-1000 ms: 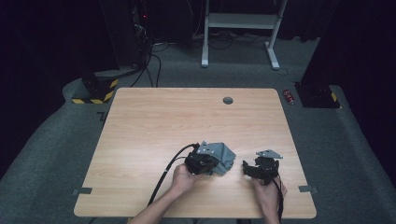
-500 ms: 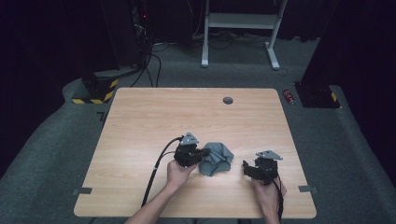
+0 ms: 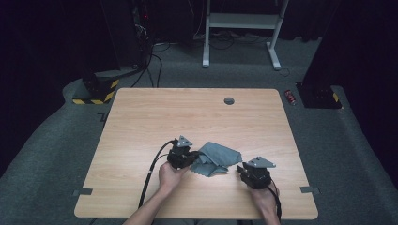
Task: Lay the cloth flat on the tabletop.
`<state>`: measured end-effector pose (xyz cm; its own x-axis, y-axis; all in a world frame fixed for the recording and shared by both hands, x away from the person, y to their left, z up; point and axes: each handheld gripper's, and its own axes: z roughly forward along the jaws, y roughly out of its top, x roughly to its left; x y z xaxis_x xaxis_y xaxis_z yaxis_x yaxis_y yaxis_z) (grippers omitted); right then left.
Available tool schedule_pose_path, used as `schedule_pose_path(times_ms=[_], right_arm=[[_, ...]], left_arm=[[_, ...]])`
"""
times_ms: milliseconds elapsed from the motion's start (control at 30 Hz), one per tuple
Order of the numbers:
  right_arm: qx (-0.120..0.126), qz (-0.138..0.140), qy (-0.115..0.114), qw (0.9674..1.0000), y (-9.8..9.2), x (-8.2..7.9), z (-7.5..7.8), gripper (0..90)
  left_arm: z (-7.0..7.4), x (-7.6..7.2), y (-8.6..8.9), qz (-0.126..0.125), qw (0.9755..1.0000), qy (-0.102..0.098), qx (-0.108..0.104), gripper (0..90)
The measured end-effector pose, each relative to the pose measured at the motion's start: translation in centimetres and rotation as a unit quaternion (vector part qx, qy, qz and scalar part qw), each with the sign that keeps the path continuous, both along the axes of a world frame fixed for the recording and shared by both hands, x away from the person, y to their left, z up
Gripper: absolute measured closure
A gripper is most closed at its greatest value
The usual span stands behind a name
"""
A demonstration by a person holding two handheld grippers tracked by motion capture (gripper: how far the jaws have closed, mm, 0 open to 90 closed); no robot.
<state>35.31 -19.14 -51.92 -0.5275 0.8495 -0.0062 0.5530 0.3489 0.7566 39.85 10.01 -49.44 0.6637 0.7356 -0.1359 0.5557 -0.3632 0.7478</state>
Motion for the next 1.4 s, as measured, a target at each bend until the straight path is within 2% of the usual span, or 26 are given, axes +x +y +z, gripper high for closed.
schedule_pose_path(times_ms=[33,67,100,133,200,233,267,300,367,400,433,467,500,567,667,700,767,833,900,967,1067,1167,1200,1300,1333,1400], right_arm=[[0.010,0.013,-0.001,0.9999,0.3,-0.2,0.2,69.2],[0.010,0.013,-0.001,0.9999,0.3,-0.2,0.2,69.2],[0.031,0.034,0.002,0.9989,0.9,-0.3,0.6,69.5],[0.031,0.034,0.002,0.9989,0.9,-0.3,0.6,69.5],[0.039,0.052,0.004,0.9979,1.4,-0.3,0.8,69.5],[0.038,0.064,0.008,0.9971,2.0,-0.2,0.8,69.3],[0.036,0.066,0.009,0.9971,2.2,-0.2,0.8,69.1],[0.035,0.069,0.011,0.9969,2.5,-0.1,0.7,68.7],[0.030,0.068,0.014,0.9971,2.8,0.1,0.6,68.2],[0.030,0.068,0.014,0.9971,2.8,0.1,0.6,68.2],[0.023,0.064,0.019,0.9975,3.1,0.4,0.4,68.5],[0.023,0.064,0.019,0.9975,3.1,0.4,0.4,68.5],[0.018,0.063,0.025,0.9975,3.3,0.6,0.2,71.8],[0.012,0.064,0.032,0.9974,3.4,0.7,0.1,76.3],[0.006,0.068,0.034,0.9971,3.5,0.8,-0.1,82.1],[0.003,0.071,0.028,0.9971,3.5,0.7,0.0,87.0],[0.000,0.072,0.023,0.9971,3.4,0.7,0.1,89.0],[0.000,0.071,0.022,0.9972,3.4,0.5,0.2,89.3],[-0.001,0.070,0.020,0.9974,3.4,0.4,0.2,89.5],[-0.004,0.069,0.020,0.9974,3.4,0.4,0.3,89.5],[-0.006,0.068,0.016,0.9975,3.1,0.3,0.3,89.6],[-0.006,0.063,0.015,0.9979,2.7,0.3,0.4,89.7],[-0.006,0.061,0.016,0.9980,2.6,0.2,0.4,89.7],[-0.006,0.055,0.015,0.9984,2.1,0.2,0.3,89.7],[-0.006,0.055,0.015,0.9984,2.1,0.2,0.3,89.7],[-0.006,0.051,0.015,0.9986,1.7,0.1,0.3,89.7]], left_arm=[[0.3,-0.4,-0.1,-0.008,0.9999,-0.010,0.002,80.5],[0.3,-0.4,-0.1,-0.008,0.9999,-0.010,0.002,77.1],[0.6,-0.9,-0.2,-0.019,0.9997,-0.018,0.002,73.8],[0.9,-1.3,-0.4,-0.027,0.9994,-0.024,-0.002,73.8],[1.3,-2.0,-0.7,-0.046,0.9985,-0.032,-0.002,68.7],[1.4,-2.6,-1.2,-0.060,0.9976,-0.033,0.003,64.8],[1.4,-2.9,-1.6,-0.072,0.9966,-0.034,0.019,63.0],[1.3,-3.0,-1.9,-0.076,0.9961,-0.034,0.027,60.9],[0.8,-3.1,-2.6,-0.080,0.9949,-0.035,0.051,57.3],[0.8,-3.1,-2.6,-0.080,0.9949,-0.035,0.051,56.4],[0.3,-2.9,-2.9,-0.075,0.9944,-0.032,0.067,55.8],[0.3,-2.9,-2.9,-0.075,0.9944,-0.032,0.067,55.9],[-0.3,-2.4,-3.2,-0.060,0.9938,-0.033,0.088,57.1],[-0.5,-2.1,-3.3,-0.053,0.9928,-0.039,0.101,65.5],[-0.6,-1.7,-3.3,-0.053,0.9925,-0.036,0.104,78.3],[-0.6,-1.5,-3.2,-0.056,0.9912,-0.035,0.114,84.0],[-0.5,-1.3,-3.2,-0.057,0.9907,-0.036,0.118,89.1],[-0.3,-1.3,-3.1,-0.055,0.9909,-0.038,0.117,90.0],[0.1,-1.3,-2.7,-0.048,0.9925,-0.043,0.104,90.0],[0.6,-1.1,-1.9,-0.039,0.9953,-0.039,0.080,90.0],[1.2,-1.0,-0.8,-0.021,0.9973,-0.039,0.058,90.0],[1.6,-0.8,0.7,-0.002,0.9982,-0.035,0.048,90.0],[1.6,-0.8,0.7,-0.002,0.9982,-0.035,0.048,90.0],[1.5,-0.7,3.0,0.029,0.9982,-0.030,0.043,90.0],[1.5,-0.7,3.0,0.029,0.9982,-0.030,0.043,90.0],[0.8,-0.8,4.6,0.049,0.9975,-0.009,0.050,90.0]])
